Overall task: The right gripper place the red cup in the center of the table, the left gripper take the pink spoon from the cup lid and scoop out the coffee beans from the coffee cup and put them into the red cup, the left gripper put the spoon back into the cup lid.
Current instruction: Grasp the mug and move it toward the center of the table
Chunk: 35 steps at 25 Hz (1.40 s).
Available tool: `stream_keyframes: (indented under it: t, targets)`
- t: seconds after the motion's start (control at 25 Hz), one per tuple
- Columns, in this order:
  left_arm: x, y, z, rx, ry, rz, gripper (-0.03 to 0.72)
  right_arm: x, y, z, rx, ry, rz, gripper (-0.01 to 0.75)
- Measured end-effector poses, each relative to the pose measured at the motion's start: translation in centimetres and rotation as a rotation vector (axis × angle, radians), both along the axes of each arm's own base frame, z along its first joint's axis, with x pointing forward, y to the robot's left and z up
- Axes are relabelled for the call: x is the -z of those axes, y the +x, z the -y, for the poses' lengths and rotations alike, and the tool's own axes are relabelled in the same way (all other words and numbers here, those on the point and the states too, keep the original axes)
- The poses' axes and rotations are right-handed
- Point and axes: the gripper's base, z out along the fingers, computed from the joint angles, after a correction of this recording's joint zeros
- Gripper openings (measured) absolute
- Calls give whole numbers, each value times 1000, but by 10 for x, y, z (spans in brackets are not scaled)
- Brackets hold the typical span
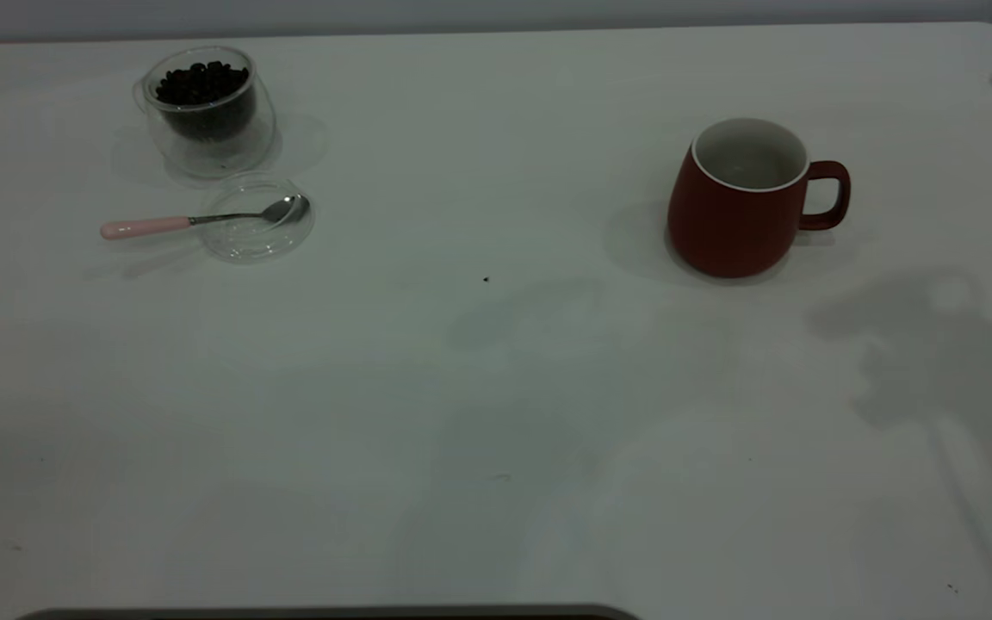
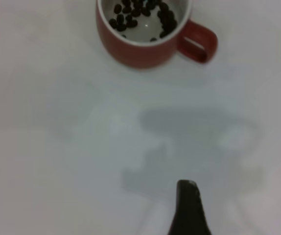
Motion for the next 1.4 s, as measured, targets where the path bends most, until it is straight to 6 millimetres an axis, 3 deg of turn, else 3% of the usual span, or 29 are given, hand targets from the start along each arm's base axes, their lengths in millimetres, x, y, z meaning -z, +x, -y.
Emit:
stream_keyframes:
  t: [0.28, 0.6, 1.04, 1.4]
  targets:
    - [0, 0, 0, 0, 0, 0, 465, 70, 64, 4, -297, -143, -27, 585]
    - [0, 0, 0, 0, 0, 0, 465, 134, 89, 20, -528, -257, 12, 585]
    - [0, 0, 0, 0, 0, 0, 465, 164, 111, 7, -569, -212, 75, 585]
    - [0, 0, 0, -1, -2, 0, 465, 172, 119, -46, -556, -115, 116, 585]
